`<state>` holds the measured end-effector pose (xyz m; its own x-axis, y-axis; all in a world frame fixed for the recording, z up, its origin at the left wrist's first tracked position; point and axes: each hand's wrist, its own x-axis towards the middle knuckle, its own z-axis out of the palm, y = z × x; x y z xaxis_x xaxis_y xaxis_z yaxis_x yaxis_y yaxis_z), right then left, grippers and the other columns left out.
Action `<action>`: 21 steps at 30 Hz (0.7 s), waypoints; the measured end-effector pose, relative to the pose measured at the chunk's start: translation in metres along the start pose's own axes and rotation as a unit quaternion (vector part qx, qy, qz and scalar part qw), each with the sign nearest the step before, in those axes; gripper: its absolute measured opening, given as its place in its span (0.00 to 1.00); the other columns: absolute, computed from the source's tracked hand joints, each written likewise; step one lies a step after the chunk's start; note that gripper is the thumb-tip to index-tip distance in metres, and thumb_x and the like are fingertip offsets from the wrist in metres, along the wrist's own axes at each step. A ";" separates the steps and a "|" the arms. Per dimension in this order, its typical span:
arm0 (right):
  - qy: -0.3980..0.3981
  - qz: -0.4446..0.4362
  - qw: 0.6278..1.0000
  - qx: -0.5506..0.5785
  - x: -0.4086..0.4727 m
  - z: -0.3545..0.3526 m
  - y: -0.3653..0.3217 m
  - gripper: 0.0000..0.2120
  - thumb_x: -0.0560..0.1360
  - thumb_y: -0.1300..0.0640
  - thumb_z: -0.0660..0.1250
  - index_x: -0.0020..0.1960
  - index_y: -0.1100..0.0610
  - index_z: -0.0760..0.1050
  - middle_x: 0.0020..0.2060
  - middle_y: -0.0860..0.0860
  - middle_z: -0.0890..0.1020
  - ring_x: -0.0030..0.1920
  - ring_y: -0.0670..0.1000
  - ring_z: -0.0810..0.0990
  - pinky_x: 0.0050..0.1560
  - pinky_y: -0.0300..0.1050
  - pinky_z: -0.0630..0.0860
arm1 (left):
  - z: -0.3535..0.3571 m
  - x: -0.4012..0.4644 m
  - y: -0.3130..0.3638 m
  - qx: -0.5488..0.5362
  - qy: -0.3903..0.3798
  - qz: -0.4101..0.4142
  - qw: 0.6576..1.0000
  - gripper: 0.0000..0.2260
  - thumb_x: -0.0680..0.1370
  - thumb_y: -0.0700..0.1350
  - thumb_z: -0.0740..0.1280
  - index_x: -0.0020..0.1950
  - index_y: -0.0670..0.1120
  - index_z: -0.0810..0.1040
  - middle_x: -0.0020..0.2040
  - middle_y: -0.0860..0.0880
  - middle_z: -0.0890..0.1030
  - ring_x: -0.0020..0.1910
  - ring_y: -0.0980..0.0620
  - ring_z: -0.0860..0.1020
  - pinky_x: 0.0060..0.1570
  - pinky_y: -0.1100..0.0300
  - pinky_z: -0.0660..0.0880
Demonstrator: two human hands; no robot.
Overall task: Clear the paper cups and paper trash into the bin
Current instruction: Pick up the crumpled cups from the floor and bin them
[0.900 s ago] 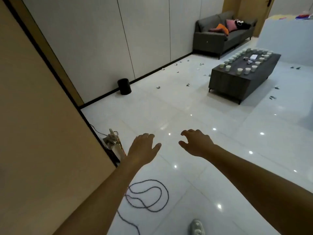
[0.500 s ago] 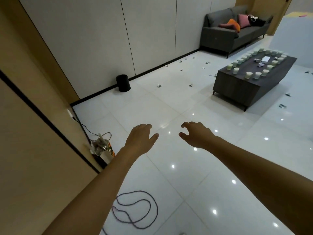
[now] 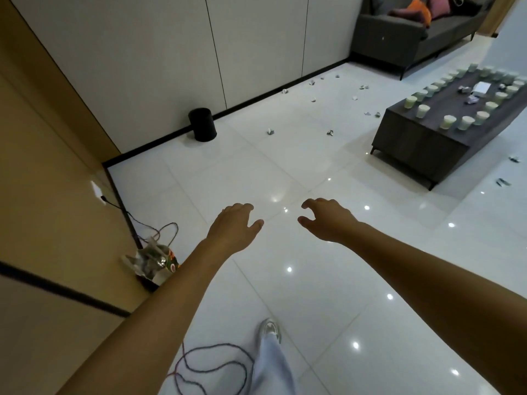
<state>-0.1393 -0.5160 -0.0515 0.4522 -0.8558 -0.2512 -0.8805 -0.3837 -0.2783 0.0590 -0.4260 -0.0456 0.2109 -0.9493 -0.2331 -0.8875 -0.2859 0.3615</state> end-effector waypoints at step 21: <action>-0.037 0.015 0.998 0.048 0.409 -0.082 0.026 0.23 0.79 0.43 0.59 0.71 0.50 0.66 0.65 0.52 0.73 0.65 0.55 0.70 0.62 0.54 0.71 | -0.088 0.400 -0.018 -0.004 -0.043 -0.014 0.999 0.23 0.81 0.56 0.57 0.73 0.46 0.63 0.72 0.47 0.67 0.71 0.48 0.63 0.70 0.55 0.60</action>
<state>0.0113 -0.9047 -0.0850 0.4380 -0.8370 -0.3280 -0.8778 -0.3196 -0.3568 0.1955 -0.8125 -0.0657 0.1990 -0.9264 -0.3195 -0.8788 -0.3130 0.3602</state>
